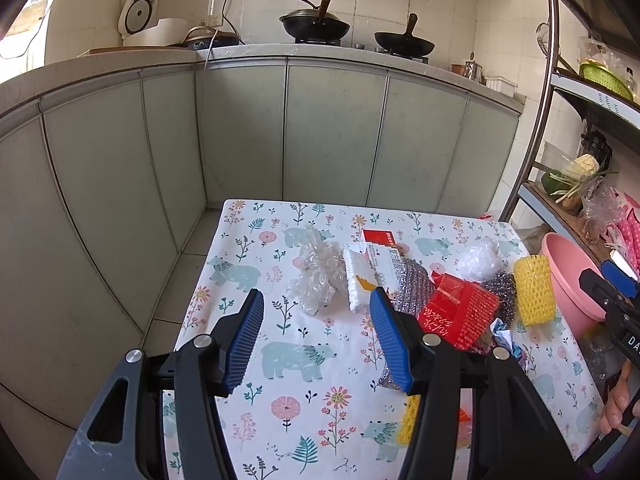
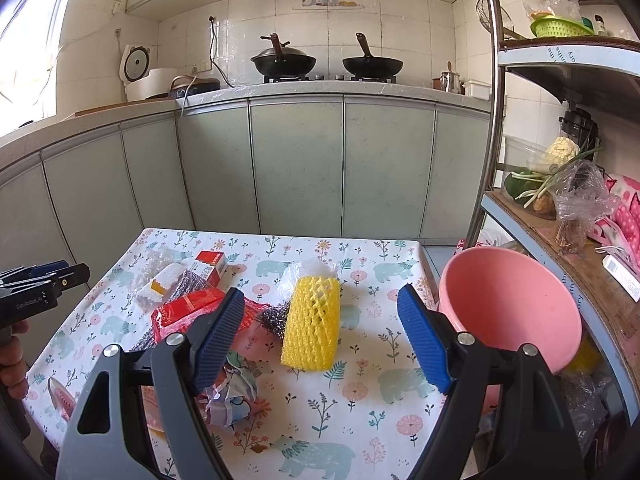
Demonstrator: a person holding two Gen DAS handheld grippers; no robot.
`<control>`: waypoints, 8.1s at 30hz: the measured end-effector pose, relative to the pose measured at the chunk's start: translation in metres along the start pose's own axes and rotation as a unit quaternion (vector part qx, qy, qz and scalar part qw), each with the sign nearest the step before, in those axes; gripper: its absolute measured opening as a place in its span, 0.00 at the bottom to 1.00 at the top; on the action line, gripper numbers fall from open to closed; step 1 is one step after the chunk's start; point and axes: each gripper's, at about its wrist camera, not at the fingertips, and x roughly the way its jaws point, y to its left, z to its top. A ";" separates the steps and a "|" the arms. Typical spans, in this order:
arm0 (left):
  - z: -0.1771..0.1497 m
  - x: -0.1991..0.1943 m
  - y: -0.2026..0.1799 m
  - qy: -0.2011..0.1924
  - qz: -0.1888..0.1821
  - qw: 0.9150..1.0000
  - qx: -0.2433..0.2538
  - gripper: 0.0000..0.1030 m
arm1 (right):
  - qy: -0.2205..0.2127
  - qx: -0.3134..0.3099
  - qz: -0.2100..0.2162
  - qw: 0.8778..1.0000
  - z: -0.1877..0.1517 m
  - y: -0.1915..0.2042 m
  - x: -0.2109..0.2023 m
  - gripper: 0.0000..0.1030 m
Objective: Collect trash
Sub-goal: 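Grasp the white foam block with the left gripper while the right gripper approaches the yellow foam net, then grasp the yellow foam net with the right gripper while the left gripper lifts the foam block, then carry both items over the pink bucket and open both grippers to drop them, then move the right gripper back to the steel wool ball on the table, then grasp the steel wool ball with the right gripper while the left gripper grasps the clear bubble wrap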
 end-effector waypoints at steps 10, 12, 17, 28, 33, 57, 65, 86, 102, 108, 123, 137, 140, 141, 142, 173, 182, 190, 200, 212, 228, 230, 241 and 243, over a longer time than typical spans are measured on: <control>-0.003 0.031 0.011 0.060 -0.062 0.996 -0.018 0.53 | 0.027 -0.003 0.022 0.999 -0.007 0.003 0.014 0.77; -0.001 0.036 0.009 0.064 -0.071 0.995 -0.013 0.50 | 0.032 -0.002 0.025 0.999 -0.008 0.004 0.017 0.71; 0.006 0.051 -0.001 0.092 -0.107 0.990 -0.008 0.39 | 0.049 0.007 0.036 0.998 -0.009 0.002 0.024 0.65; 0.013 0.101 -0.003 0.164 -0.129 0.977 -0.047 0.35 | 0.060 0.014 0.045 0.997 -0.009 -0.005 0.033 0.61; 0.015 0.118 -0.003 0.186 -0.131 0.972 -0.055 0.29 | 0.066 0.019 0.050 0.996 -0.005 -0.009 0.038 0.61; 0.033 0.067 0.002 0.116 -0.137 0.982 -0.050 0.13 | 0.137 0.054 0.095 0.985 -0.006 -0.018 0.071 0.53; 0.037 0.050 0.002 0.101 -0.140 0.983 -0.055 0.13 | 0.163 0.080 0.115 0.977 -0.012 -0.021 0.083 0.11; 0.068 0.016 -0.054 0.048 -0.184 0.982 -0.011 0.13 | 0.082 0.157 0.155 0.972 0.029 -0.082 0.034 0.10; 0.065 0.032 -0.185 0.063 -0.283 0.954 0.072 0.13 | 0.104 0.198 0.084 0.971 -0.013 -0.142 0.028 0.10; 0.056 0.043 -0.249 0.074 -0.327 0.936 0.109 0.13 | 0.102 0.221 0.065 0.968 -0.023 -0.162 0.027 0.10; 0.024 0.081 -0.305 0.131 -0.355 0.919 0.110 0.13 | 0.119 0.227 0.028 0.966 -0.036 -0.198 0.050 0.10; -0.004 0.120 -0.337 0.121 -0.334 0.924 0.142 0.13 | 0.151 0.200 -0.005 0.968 -0.044 -0.213 0.070 0.10; -0.003 0.120 -0.340 0.116 -0.330 0.924 0.153 0.13 | 0.155 0.195 -0.021 0.968 -0.046 -0.217 0.072 0.10; -0.003 0.120 -0.341 0.115 -0.330 0.924 0.157 0.13 | 0.156 0.196 -0.023 0.968 -0.046 -0.217 0.072 0.10; -0.003 0.119 -0.342 0.115 -0.330 0.923 0.160 0.13 | 0.156 0.197 -0.026 0.968 -0.047 -0.219 0.073 0.10; 0.020 0.085 -0.306 0.095 -0.343 0.924 0.139 0.28 | 0.155 0.214 -0.033 0.964 -0.043 -0.218 0.058 0.33; 0.037 0.054 -0.261 0.066 -0.310 0.940 0.123 0.28 | 0.137 0.193 -0.016 0.971 -0.032 -0.195 0.038 0.33; 0.043 0.033 -0.204 0.055 -0.261 0.959 0.099 0.29 | 0.134 0.180 0.011 0.974 -0.031 -0.168 0.027 0.33; 0.039 0.018 -0.119 0.057 -0.173 0.981 0.060 0.29 | 0.135 0.156 0.046 0.977 -0.030 -0.130 0.021 0.33; 0.022 0.029 -0.028 0.080 -0.065 0.995 0.012 0.34 | 0.144 0.153 0.066 0.975 -0.030 -0.110 0.023 0.43; 0.015 0.113 -0.009 0.158 -0.022 0.987 0.012 0.34 | 0.155 0.116 0.053 0.980 -0.026 -0.093 0.028 0.45; 0.013 0.119 -0.006 0.165 -0.018 0.986 0.014 0.34 | 0.157 0.115 0.053 0.979 -0.027 -0.094 0.029 0.45; 0.011 0.116 -0.002 0.138 -0.031 0.990 0.024 0.16 | 0.160 0.116 0.052 0.979 -0.028 -0.094 0.034 0.44; 0.013 0.112 -0.002 0.133 -0.035 0.990 0.025 0.12 | 0.159 0.116 0.053 0.979 -0.028 -0.094 0.033 0.45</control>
